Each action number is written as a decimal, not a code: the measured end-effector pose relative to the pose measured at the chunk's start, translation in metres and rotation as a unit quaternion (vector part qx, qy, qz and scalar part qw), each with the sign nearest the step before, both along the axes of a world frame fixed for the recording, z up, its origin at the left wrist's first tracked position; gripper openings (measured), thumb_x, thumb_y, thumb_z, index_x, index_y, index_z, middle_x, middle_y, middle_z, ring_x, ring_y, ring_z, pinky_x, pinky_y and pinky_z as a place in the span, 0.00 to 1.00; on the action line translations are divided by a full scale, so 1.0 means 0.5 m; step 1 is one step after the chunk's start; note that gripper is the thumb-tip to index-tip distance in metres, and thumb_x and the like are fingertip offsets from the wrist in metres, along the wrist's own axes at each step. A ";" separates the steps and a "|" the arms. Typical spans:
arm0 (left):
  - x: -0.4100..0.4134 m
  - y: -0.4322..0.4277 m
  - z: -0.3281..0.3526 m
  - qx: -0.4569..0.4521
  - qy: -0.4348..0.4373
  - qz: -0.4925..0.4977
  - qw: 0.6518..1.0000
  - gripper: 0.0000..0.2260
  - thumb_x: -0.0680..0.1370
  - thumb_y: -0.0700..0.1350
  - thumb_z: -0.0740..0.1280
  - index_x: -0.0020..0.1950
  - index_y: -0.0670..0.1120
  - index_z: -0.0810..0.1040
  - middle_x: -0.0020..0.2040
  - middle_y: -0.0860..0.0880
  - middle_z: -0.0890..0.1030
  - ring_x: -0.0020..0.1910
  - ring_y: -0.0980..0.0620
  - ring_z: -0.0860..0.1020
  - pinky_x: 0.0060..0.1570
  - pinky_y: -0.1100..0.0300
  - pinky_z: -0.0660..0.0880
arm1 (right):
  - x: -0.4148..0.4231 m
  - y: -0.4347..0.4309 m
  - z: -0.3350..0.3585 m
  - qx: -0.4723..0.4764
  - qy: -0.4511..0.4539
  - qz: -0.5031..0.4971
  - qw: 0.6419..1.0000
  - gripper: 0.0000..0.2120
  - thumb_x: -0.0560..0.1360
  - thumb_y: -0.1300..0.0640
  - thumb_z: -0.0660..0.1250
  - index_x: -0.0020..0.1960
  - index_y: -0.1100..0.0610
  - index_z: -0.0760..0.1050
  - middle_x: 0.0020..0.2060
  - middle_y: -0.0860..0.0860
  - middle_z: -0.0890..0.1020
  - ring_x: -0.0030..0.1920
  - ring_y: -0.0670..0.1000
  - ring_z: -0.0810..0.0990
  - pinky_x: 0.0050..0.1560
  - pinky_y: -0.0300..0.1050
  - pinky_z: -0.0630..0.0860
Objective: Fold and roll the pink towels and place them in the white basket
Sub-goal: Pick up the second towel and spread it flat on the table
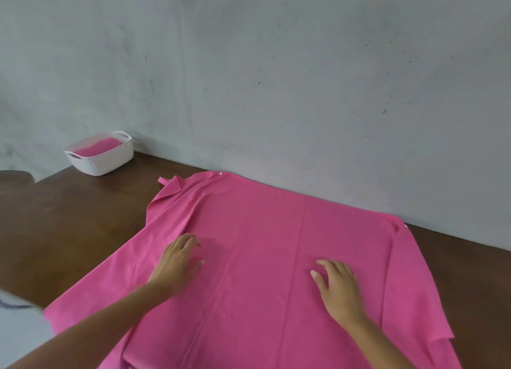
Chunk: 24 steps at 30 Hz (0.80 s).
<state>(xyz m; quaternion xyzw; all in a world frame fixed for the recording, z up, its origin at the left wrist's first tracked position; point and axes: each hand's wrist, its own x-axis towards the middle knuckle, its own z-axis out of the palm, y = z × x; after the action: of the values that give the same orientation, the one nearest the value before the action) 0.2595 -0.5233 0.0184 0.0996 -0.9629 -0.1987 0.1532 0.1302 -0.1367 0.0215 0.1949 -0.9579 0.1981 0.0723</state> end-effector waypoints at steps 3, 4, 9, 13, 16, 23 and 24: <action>0.072 0.013 -0.004 -0.011 -0.003 0.018 1.000 0.18 0.76 0.48 0.74 0.64 0.48 0.76 0.70 0.49 0.72 0.72 0.47 0.70 0.72 0.49 0.65 | 0.049 -0.028 -0.005 -0.006 0.000 0.027 1.000 0.48 0.73 0.24 0.31 0.64 0.52 0.78 0.58 0.47 0.80 0.62 0.52 0.76 0.66 0.51 0.72; 0.095 0.014 -0.008 -0.017 -0.006 0.027 0.999 0.19 0.76 0.49 0.73 0.65 0.47 0.76 0.71 0.48 0.72 0.73 0.46 0.70 0.72 0.48 0.65 | 0.064 -0.040 -0.008 -0.009 -0.001 0.037 0.999 0.47 0.74 0.24 0.32 0.63 0.52 0.79 0.58 0.47 0.81 0.62 0.52 0.76 0.66 0.51 0.72; 0.180 0.004 -0.024 -0.034 -0.041 0.100 0.994 0.33 0.76 0.68 0.53 0.73 0.49 0.71 0.76 0.45 0.68 0.77 0.44 0.64 0.75 0.45 0.62 | 0.127 -0.113 -0.015 -0.022 -0.024 0.087 0.996 0.30 0.79 0.33 0.51 0.64 0.52 0.78 0.60 0.46 0.80 0.63 0.51 0.75 0.67 0.49 0.69; 0.215 -0.043 -0.009 -0.016 -0.075 0.150 0.986 0.40 0.74 0.72 0.45 0.77 0.50 0.67 0.79 0.45 0.64 0.79 0.44 0.60 0.76 0.45 0.57 | 0.177 -0.188 -0.018 -0.023 -0.034 0.131 0.991 0.22 0.80 0.41 0.61 0.67 0.52 0.76 0.63 0.46 0.78 0.66 0.50 0.73 0.70 0.46 0.66; 0.208 -0.099 0.012 0.006 -0.103 0.162 0.981 0.45 0.70 0.74 0.43 0.80 0.49 0.63 0.81 0.48 0.62 0.80 0.46 0.59 0.76 0.47 0.56 | 0.209 -0.247 -0.023 -0.025 -0.047 0.161 0.985 0.21 0.82 0.44 0.62 0.70 0.52 0.74 0.67 0.46 0.76 0.69 0.49 0.70 0.72 0.44 0.64; 0.132 -0.236 0.037 0.020 -0.192 0.094 0.977 0.40 0.76 0.72 0.56 0.81 0.51 0.56 0.80 0.51 0.61 0.80 0.48 0.58 0.74 0.45 0.58 | 0.257 -0.361 -0.052 -0.014 -0.066 0.148 0.987 0.23 0.82 0.46 0.62 0.74 0.52 0.71 0.75 0.50 0.70 0.76 0.52 0.64 0.77 0.47 0.56; 0.121 -0.251 0.037 0.015 -0.200 0.082 0.976 0.37 0.78 0.69 0.58 0.81 0.51 0.55 0.81 0.51 0.61 0.80 0.48 0.58 0.75 0.45 0.58 | 0.263 -0.376 -0.056 -0.013 -0.063 0.144 0.988 0.23 0.82 0.46 0.63 0.74 0.53 0.71 0.75 0.50 0.70 0.77 0.53 0.64 0.77 0.48 0.56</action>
<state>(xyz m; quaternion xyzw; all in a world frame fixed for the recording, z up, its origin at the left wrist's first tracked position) 0.3199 -0.6486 0.0369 0.2182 -0.9596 -0.1756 -0.0279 0.2615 -0.3247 -0.0065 0.3167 -0.9199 0.2309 -0.0144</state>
